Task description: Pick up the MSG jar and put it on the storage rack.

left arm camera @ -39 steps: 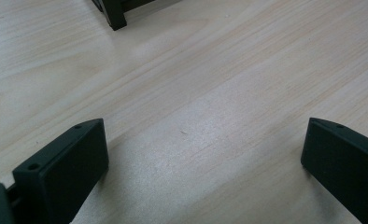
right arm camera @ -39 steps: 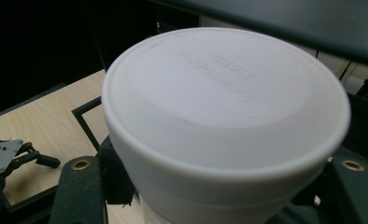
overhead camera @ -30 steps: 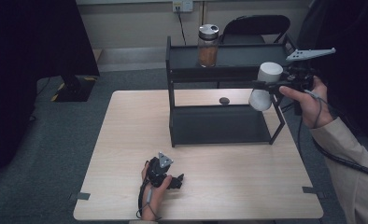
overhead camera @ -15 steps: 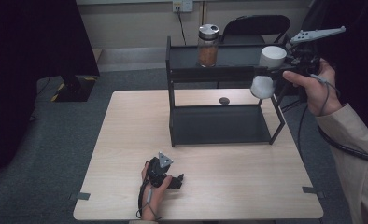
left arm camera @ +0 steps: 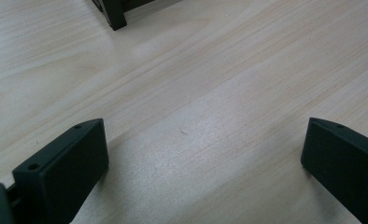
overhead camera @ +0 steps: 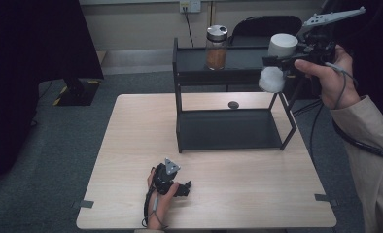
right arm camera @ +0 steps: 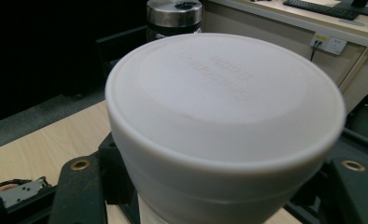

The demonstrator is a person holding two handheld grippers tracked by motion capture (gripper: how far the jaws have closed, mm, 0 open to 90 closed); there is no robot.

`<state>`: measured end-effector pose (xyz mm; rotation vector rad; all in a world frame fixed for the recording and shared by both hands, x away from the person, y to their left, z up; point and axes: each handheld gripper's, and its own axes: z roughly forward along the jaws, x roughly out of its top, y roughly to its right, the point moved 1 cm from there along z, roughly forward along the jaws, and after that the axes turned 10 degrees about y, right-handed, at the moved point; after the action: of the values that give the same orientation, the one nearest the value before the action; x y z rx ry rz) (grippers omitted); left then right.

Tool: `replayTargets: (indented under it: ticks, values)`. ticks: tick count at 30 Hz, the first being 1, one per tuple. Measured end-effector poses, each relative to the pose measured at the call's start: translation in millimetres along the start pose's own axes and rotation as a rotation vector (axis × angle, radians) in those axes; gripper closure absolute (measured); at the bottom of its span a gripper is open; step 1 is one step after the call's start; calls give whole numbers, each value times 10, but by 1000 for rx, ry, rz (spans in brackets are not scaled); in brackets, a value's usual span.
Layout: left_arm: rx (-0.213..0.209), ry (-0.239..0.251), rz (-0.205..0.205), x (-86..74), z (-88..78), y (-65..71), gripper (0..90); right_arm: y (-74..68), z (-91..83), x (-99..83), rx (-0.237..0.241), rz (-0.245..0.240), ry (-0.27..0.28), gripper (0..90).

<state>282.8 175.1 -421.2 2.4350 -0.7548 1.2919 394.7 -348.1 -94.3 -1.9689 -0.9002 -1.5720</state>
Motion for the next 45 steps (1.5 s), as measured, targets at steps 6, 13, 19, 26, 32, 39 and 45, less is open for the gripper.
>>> replayTargets:
  ticks: [6,13,19,26,32,39,45]
  values:
    - [0,0,0,0,0,0,0,-27,1,141,-23,-14,0,337]
    - [0,0,0,1,0,0,0,-25,47,277,-33,-15,-2,336]
    - [0,-1,0,1,0,0,0,-13,118,383,-41,-19,-5,337]
    - [0,-1,0,2,0,-1,0,39,240,440,-47,-16,-9,337]
    - [0,-1,0,1,0,-1,0,93,327,483,-61,-12,-11,337]
    - [0,-1,0,1,0,-1,0,196,401,515,-78,7,-7,336]
    - [0,0,0,1,0,-1,0,256,468,521,-106,14,-4,337]
